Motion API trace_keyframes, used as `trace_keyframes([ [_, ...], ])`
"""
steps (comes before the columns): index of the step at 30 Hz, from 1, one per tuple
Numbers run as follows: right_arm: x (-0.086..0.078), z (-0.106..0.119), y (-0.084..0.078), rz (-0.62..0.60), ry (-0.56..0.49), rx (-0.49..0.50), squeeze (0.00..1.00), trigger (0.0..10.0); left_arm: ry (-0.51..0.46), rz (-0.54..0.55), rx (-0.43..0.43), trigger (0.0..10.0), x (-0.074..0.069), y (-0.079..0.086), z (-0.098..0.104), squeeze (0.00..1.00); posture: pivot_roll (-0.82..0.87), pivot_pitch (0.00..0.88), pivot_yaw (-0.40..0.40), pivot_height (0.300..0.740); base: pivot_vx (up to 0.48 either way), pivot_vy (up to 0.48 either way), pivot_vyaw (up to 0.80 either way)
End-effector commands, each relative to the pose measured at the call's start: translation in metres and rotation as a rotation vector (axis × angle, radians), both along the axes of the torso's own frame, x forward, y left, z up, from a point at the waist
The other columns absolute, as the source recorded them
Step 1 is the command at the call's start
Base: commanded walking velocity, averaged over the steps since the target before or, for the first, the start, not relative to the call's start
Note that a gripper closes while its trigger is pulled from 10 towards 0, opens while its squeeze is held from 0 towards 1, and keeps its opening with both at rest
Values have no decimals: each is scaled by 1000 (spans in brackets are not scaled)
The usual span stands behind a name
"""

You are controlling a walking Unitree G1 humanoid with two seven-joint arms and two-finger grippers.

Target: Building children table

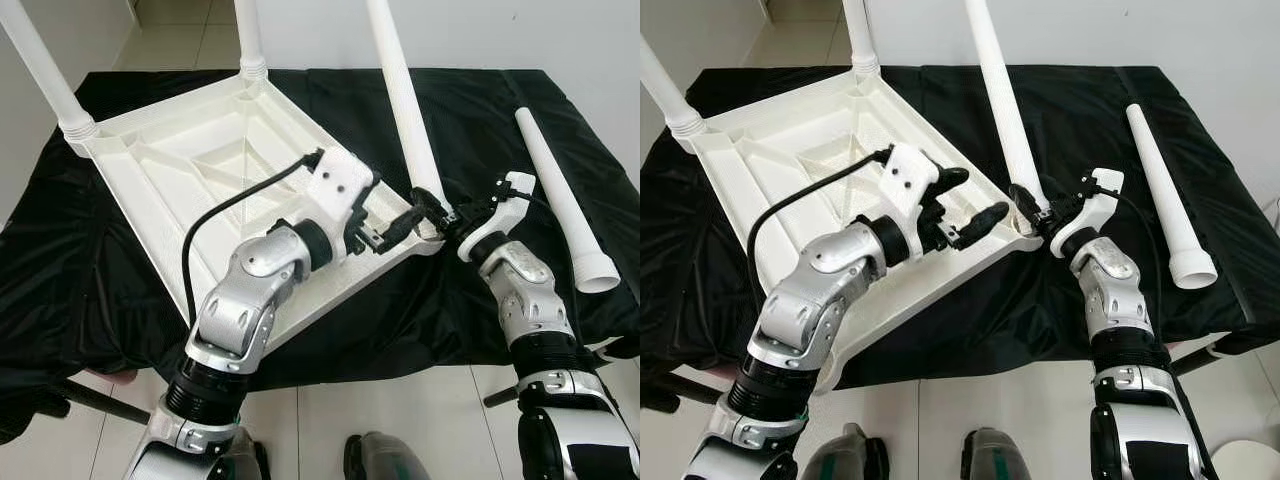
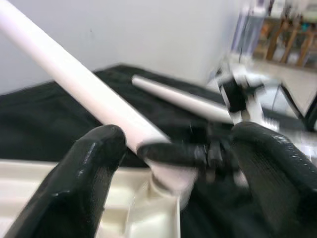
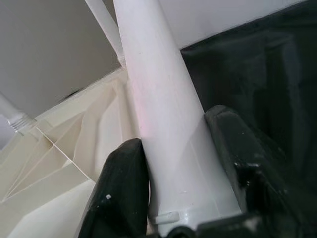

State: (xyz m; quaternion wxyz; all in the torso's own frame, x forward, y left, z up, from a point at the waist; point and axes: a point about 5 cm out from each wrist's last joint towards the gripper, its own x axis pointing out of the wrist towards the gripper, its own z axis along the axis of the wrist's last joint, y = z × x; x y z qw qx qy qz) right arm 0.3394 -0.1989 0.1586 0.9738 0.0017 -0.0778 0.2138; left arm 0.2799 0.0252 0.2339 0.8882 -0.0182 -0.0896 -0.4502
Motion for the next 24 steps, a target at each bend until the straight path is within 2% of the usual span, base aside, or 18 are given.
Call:
trace_keyframes([
  [1, -2, 10, 2, -4, -70, 11, 0, 10000, 31, -6, -47, 10000, 1, 0, 4, 1000, -193, 56, 6, 740, 0, 0, 0],
  [5, -3, 14, 4, -9, -104, 3, 0, 10000, 67, -94, -95, 10000, 3, -2, 9, 1000, -193, 58, 6, 740, 0, 0, 0],
  [7, -6, 16, 9, 1, -134, -27, 0, 10000, 113, -138, -124, 10000, 11, -4, 12, 1000, -197, 65, 5, 740, 0, 0, 0],
  [12, -9, 15, 14, 21, -148, -56, 0, 10000, 178, -174, -82, 10000, 24, -12, 11, 1000, -199, 72, 10, 740, 0, 0, 0],
  [14, -9, 15, 14, 21, -149, -58, 0, 10000, 185, -178, -81, 10000, 25, -12, 11, 1000, -199, 72, 10, 740, 0, 0, 0],
  [15, -10, 16, 15, 22, -154, -61, 0, 10000, 212, -164, -55, 10000, 31, -15, 9, 1000, -201, 78, 15, 740, 0, 0, 0],
  [16, -10, 16, 15, 22, -154, -61, 0, 10000, 212, -164, -55, 10000, 31, -15, 9, 1000, -201, 78, 15, 740, 0, 0, 0],
  [18, -11, 17, 15, 25, -163, -65, 0, 10000, 254, -117, -16, 10000, 44, -19, 6, 1000, -203, 83, 18, 740, 0, 0, 0],
  [19, -12, 18, 16, 29, -169, -70, 0, 10000, 269, -102, -9, 10000, 49, -19, 6, 773, -204, 86, 20, 740, 0, 0, 0],
  [20, -13, 18, 18, 33, -173, -73, 0, 10000, 282, -87, -10, 10000, 53, -19, 7, 0, -204, 88, 20, 740, 0, 0, 0],
  [24, -16, 17, 21, 46, -179, -74, 0, 10000, 298, -52, -9, 10000, 62, -18, 10, 0, -202, 95, 21, 740, 0, 0, 0],
])
